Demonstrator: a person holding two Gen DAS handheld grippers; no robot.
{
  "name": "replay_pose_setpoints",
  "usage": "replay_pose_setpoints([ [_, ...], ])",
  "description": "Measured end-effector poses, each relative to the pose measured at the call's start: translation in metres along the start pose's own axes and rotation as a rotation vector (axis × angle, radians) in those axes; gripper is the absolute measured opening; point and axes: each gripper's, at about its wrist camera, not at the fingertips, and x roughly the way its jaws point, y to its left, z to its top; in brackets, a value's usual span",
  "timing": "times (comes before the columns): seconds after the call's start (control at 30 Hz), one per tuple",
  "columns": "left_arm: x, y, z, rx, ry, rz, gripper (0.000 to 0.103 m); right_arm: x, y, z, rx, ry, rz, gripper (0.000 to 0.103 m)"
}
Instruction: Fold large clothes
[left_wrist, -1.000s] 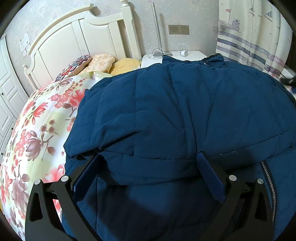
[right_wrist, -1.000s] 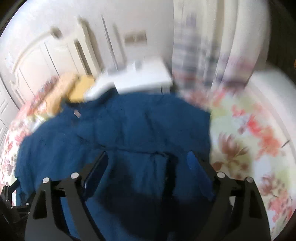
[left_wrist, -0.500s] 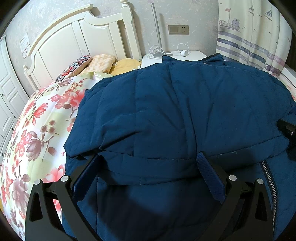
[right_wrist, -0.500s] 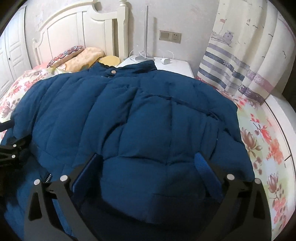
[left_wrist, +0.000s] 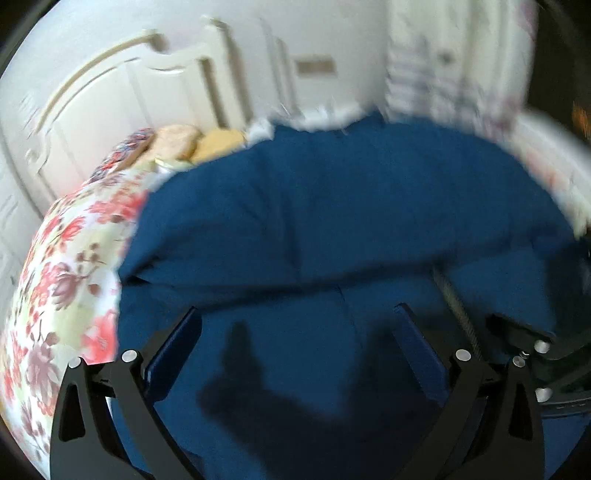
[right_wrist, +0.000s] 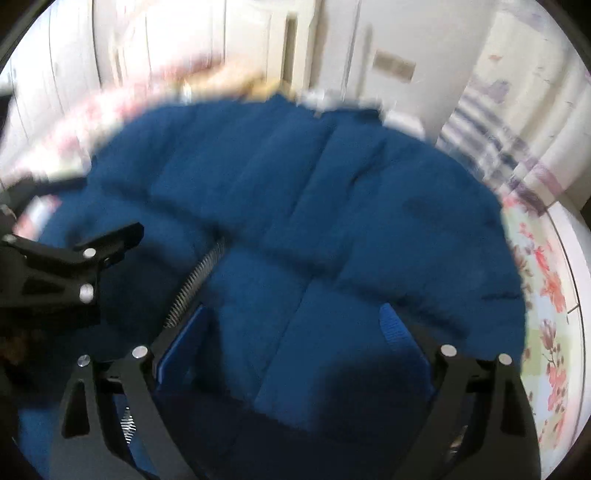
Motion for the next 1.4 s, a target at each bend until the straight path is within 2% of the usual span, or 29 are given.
replay_pose_setpoints([
  [0.03,0.005,-0.002,-0.003,0.008,0.008,0.007,0.099,0.002,-0.003,-0.002,0.026,-0.009,0.005,0.1],
  [0.13,0.008,0.022,-0.007,-0.088,0.035,-0.087,0.099,-0.001,-0.008,-0.005,0.034,0.002,0.017,0.1],
  [0.17,0.007,0.029,-0.009,-0.099,0.035,-0.088,0.099,-0.004,-0.01,-0.006,0.03,0.003,0.011,0.1],
  [0.3,-0.003,0.068,-0.027,-0.192,0.041,-0.004,0.099,-0.026,-0.057,-0.034,0.17,-0.029,-0.075,0.1],
  [0.33,-0.005,0.079,-0.032,-0.229,0.041,-0.004,0.099,-0.027,-0.07,-0.043,0.208,-0.026,-0.097,0.1],
  [0.4,-0.003,0.099,-0.044,-0.285,0.071,0.083,0.099,-0.028,-0.102,-0.063,0.313,-0.027,-0.065,0.1],
  [0.43,0.0,0.108,-0.048,-0.323,0.084,0.056,0.099,-0.03,-0.113,-0.07,0.355,-0.035,-0.042,0.1],
  [0.5,0.005,0.116,-0.05,-0.361,0.102,0.009,0.099,-0.028,-0.109,-0.071,0.333,-0.022,-0.072,0.1],
  [0.57,0.003,0.113,-0.049,-0.344,0.097,0.046,0.099,-0.03,-0.099,-0.067,0.29,-0.015,-0.132,0.1],
  [0.6,-0.004,0.107,-0.047,-0.32,0.082,0.104,0.098,-0.035,-0.092,-0.065,0.278,-0.024,-0.151,0.099],
  [0.63,-0.014,0.099,-0.047,-0.294,0.062,0.148,0.098,-0.046,-0.081,-0.065,0.26,-0.048,-0.126,0.099],
  [0.67,-0.029,0.087,-0.046,-0.269,0.024,0.116,0.098,-0.054,-0.072,-0.066,0.243,-0.067,-0.099,0.099],
  [0.73,-0.056,0.06,-0.044,-0.229,-0.03,-0.013,0.098,-0.069,-0.044,-0.066,0.157,-0.097,-0.055,0.099],
  [0.77,-0.062,0.047,-0.044,-0.197,-0.039,-0.039,0.098,-0.072,-0.032,-0.065,0.107,-0.092,-0.037,0.099],
  [0.83,-0.061,0.008,-0.046,-0.054,-0.023,-0.035,0.098,-0.067,-0.004,-0.069,0.016,-0.055,0.005,0.099],
  [0.9,-0.042,-0.015,-0.054,0.014,0.026,-0.002,0.099,-0.052,0.015,-0.078,-0.04,-0.006,-0.024,0.101],
  [0.93,-0.038,-0.014,-0.057,-0.003,0.008,-0.01,0.099,-0.052,0.01,-0.08,-0.011,-0.022,-0.011,0.1],
  [1.0,-0.032,0.003,-0.059,-0.087,0.025,-0.105,0.099,-0.05,0.0,-0.081,0.031,-0.008,0.04,0.1],
  [1.03,-0.031,0.008,-0.059,-0.099,0.03,-0.115,0.099,-0.051,-0.004,-0.081,0.032,-0.005,0.044,0.1],
  [1.13,-0.043,0.019,-0.069,-0.105,0.02,-0.049,0.099,-0.062,-0.012,-0.087,0.039,-0.006,0.01,0.1],
  [1.27,-0.058,0.051,-0.094,-0.172,0.039,0.024,0.099,-0.071,-0.049,-0.112,0.118,-0.002,-0.057,0.1],
  [1.33,-0.055,0.079,-0.104,-0.282,0.076,0.005,0.099,-0.073,-0.068,-0.125,0.178,-0.008,-0.031,0.1],
  [1.4,-0.052,0.094,-0.108,-0.338,0.095,-0.029,0.099,-0.075,-0.071,-0.128,0.186,-0.006,-0.046,0.1],
])
